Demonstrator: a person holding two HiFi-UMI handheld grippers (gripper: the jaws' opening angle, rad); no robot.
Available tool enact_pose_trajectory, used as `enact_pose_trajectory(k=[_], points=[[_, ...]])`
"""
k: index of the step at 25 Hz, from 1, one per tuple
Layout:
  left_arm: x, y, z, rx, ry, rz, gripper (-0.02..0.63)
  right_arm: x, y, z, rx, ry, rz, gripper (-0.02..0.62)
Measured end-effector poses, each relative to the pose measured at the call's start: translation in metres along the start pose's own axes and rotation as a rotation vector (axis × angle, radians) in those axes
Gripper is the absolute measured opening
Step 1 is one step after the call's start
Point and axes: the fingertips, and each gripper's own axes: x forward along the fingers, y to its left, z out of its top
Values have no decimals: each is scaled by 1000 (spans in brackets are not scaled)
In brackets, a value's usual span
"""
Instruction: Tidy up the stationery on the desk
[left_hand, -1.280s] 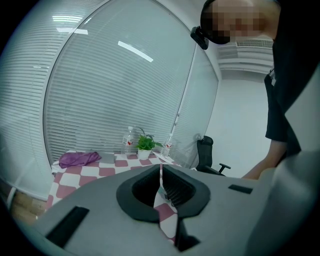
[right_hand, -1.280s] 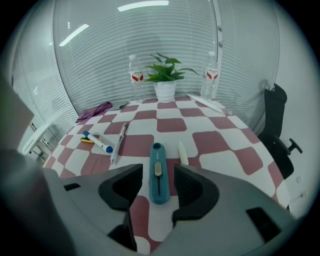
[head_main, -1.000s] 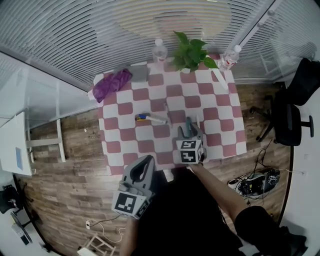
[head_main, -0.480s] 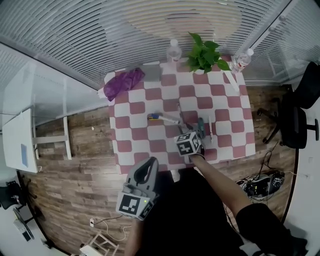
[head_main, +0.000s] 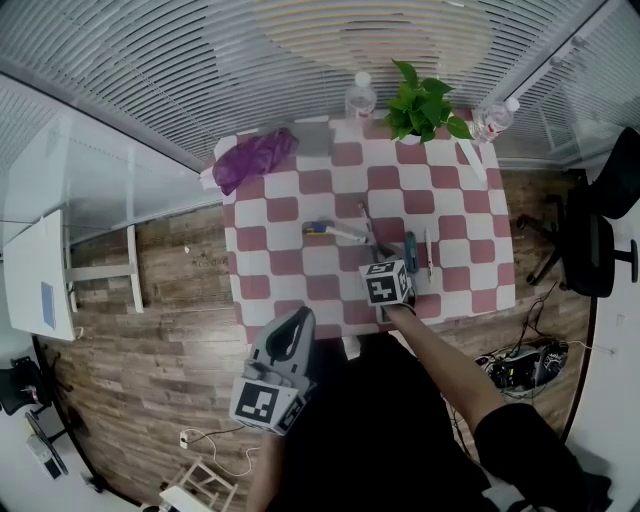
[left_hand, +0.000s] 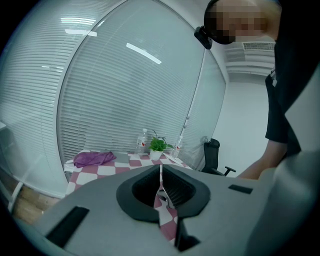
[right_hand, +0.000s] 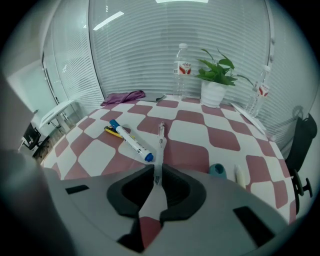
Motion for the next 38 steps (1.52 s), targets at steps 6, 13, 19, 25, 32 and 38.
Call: enact_pose_trajectory(k=[6, 13, 19, 25, 32, 38], points=[[20, 4, 6, 22, 15, -86, 41, -24, -8, -1, 80, -41, -18, 64], [50, -14, 13, 72, 63, -214, 41, -49, -26, -26, 180, -59, -77, 63], [62, -22, 7, 102, 95, -263, 41, -51, -28, -59, 201, -17, -87, 64], [68, -28, 2, 108, 112, -265, 41, -45, -29, -71, 190, 17, -85, 77], [81, -23, -28, 47, 187, -194, 41, -65, -30, -58, 176, -28, -20, 141], [107, -5, -71, -108, 286, -91, 43, -105, -39, -35, 199, -117, 91, 126]])
